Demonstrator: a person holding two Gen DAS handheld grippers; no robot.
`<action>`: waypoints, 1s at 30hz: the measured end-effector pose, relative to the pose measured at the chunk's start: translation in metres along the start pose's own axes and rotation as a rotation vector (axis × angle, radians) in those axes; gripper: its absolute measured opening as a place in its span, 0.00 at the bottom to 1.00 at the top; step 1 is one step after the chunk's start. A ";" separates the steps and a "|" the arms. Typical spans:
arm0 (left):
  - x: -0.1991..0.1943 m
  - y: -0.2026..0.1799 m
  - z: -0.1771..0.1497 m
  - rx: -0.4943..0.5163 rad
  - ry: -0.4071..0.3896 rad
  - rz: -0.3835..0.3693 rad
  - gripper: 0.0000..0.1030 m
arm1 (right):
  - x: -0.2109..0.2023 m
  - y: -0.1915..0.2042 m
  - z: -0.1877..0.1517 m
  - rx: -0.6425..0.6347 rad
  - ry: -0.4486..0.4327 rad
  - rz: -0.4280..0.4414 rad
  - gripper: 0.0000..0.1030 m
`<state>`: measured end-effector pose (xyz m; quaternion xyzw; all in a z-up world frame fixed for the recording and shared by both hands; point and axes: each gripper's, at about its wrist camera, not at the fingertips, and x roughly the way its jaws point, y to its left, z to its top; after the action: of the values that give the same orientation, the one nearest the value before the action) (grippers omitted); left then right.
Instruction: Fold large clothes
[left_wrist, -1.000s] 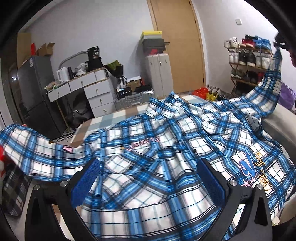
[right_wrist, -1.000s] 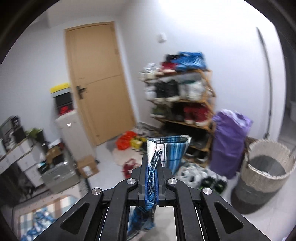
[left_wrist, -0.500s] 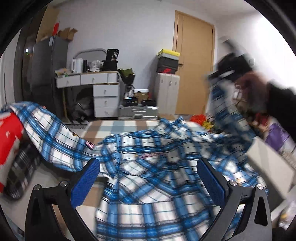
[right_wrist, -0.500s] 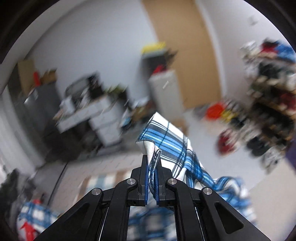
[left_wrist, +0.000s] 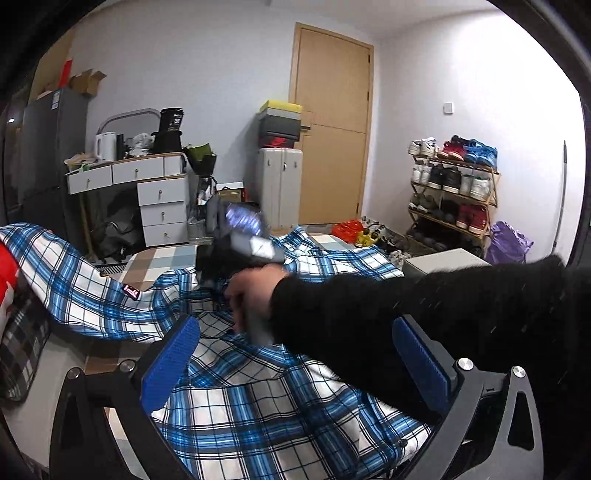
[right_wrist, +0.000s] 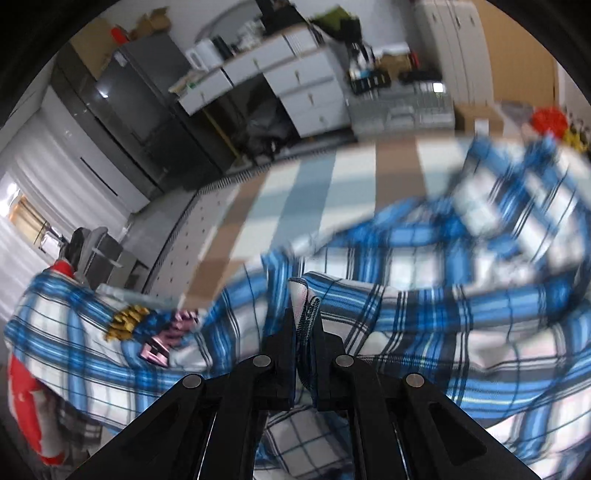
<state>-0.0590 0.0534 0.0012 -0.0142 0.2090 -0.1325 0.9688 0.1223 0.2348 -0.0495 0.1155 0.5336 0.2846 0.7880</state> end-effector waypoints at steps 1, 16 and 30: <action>-0.002 0.001 0.000 -0.001 0.002 -0.003 0.99 | 0.010 -0.003 -0.009 0.011 0.030 0.003 0.09; -0.004 -0.007 -0.005 0.020 0.029 -0.024 0.99 | -0.095 -0.080 -0.015 0.091 -0.015 0.321 1.00; 0.009 -0.014 -0.009 0.036 0.088 -0.022 0.99 | -0.120 -0.200 -0.010 0.152 0.142 -0.203 1.00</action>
<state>-0.0579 0.0381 -0.0096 0.0070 0.2490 -0.1472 0.9572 0.1464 0.0025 -0.0578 0.0997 0.6170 0.1696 0.7620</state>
